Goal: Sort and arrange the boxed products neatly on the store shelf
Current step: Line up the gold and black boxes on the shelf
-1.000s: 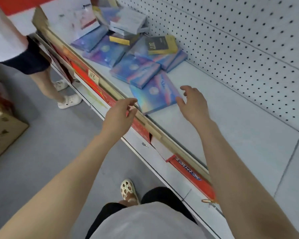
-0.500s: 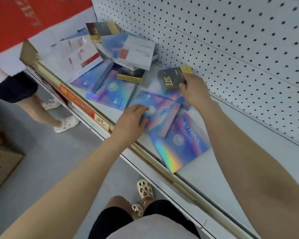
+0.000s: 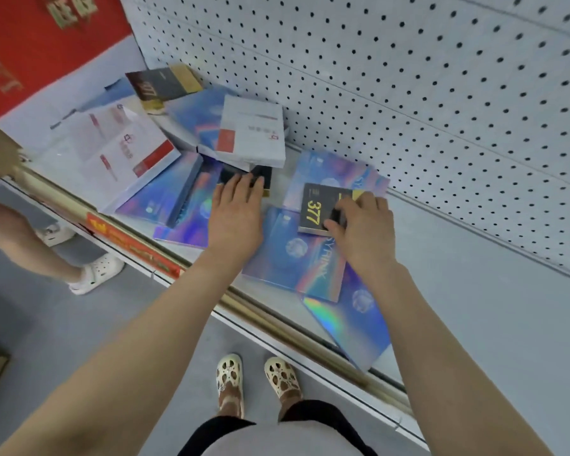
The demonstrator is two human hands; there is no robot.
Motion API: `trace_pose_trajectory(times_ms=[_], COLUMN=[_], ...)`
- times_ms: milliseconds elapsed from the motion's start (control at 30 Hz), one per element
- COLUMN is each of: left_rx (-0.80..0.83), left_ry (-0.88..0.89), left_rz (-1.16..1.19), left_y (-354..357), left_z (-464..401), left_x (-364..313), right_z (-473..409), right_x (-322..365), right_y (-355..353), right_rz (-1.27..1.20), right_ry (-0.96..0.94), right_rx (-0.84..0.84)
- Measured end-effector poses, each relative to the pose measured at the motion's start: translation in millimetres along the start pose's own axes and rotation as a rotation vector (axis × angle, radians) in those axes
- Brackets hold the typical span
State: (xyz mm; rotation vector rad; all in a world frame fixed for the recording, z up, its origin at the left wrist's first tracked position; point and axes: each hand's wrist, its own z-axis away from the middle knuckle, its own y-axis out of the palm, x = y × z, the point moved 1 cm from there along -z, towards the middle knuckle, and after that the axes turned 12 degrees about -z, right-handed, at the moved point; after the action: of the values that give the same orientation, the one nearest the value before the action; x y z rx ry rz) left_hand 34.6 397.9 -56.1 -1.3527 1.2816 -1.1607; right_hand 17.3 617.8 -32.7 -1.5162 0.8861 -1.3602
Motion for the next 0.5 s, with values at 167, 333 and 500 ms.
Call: trace_pose_trajectory(times_ms=[167, 333, 500], left_rx=[0.025, -0.085, -0.048], left_ry=[0.097, 0.120, -0.201], left_rz=[-0.054, -0.018, 0.056], left_y=[-3, -9, -7], left_z=[26, 44, 26], left_x=[7, 23, 22], right_z=[-16, -25, -23], right_x=[-3, 3, 13], right_y=[-1, -2, -3], right_rz=[-0.139, -0.109, -0.005], right_ry=[0.083, 0.117, 0.205], right_rx=[0.136, 0.131, 0.051])
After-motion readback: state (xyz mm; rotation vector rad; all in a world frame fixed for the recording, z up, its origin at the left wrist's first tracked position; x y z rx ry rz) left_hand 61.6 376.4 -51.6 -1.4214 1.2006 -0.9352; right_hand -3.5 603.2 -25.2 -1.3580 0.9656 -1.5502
